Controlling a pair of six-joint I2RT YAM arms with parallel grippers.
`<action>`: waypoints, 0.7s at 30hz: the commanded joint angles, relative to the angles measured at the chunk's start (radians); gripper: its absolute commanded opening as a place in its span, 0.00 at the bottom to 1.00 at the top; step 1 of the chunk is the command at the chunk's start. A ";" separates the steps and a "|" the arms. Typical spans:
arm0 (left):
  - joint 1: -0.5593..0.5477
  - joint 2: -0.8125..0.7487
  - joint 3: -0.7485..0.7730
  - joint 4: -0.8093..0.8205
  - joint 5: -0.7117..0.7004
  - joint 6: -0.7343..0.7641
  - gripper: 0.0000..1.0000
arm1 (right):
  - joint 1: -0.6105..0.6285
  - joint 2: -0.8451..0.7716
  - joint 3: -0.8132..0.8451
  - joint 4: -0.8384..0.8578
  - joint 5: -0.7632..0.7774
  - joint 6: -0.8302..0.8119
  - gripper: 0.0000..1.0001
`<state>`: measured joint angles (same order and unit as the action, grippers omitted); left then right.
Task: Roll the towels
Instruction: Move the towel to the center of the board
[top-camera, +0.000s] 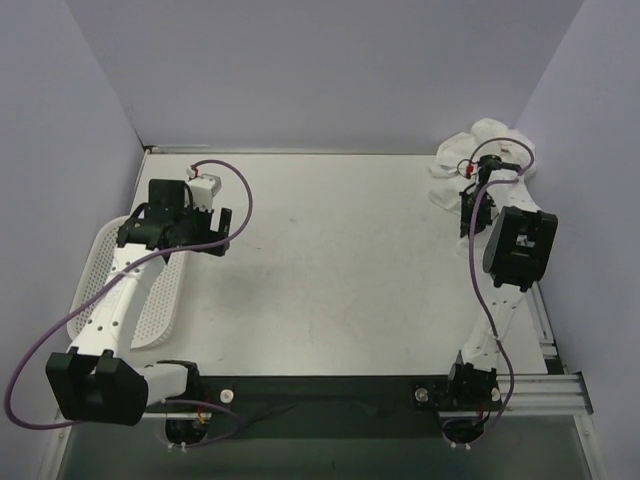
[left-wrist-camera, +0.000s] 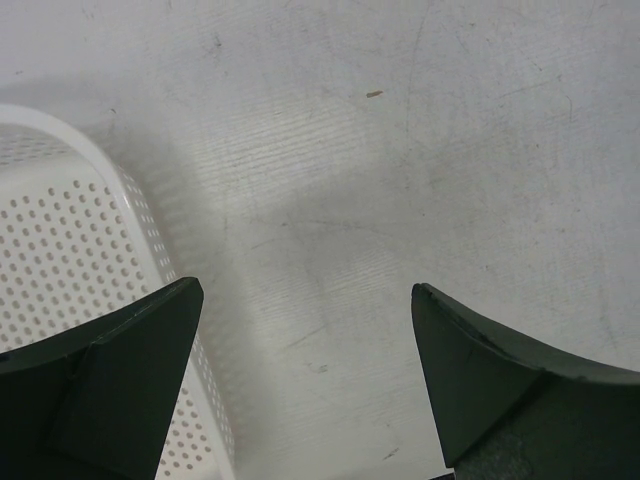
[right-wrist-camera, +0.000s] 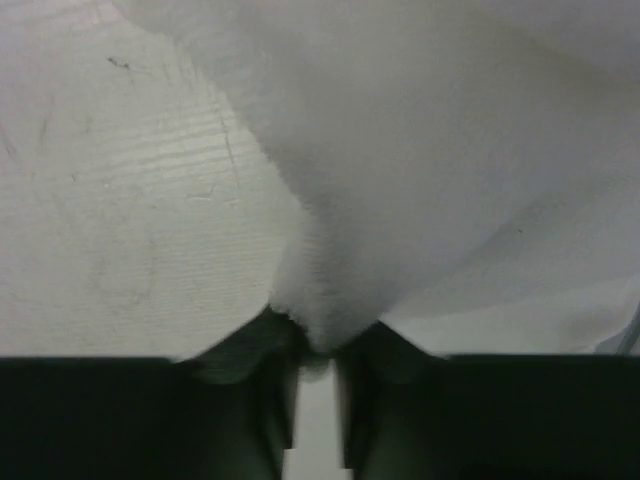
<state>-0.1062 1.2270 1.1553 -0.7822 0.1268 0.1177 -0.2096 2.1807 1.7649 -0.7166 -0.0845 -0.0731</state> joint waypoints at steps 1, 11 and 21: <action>-0.004 -0.034 0.043 0.012 0.076 -0.030 0.97 | 0.062 -0.028 -0.001 -0.084 -0.063 -0.026 0.04; 0.014 -0.011 0.057 0.032 0.282 -0.069 0.97 | 0.638 -0.387 -0.404 -0.116 -0.191 -0.258 0.00; 0.039 0.078 0.081 0.060 0.428 -0.044 0.97 | 0.736 -0.726 -0.810 -0.214 -0.120 -0.499 0.04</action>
<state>-0.0704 1.2697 1.1927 -0.7719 0.4583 0.0597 0.5846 1.5494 1.0374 -0.8040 -0.2874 -0.4519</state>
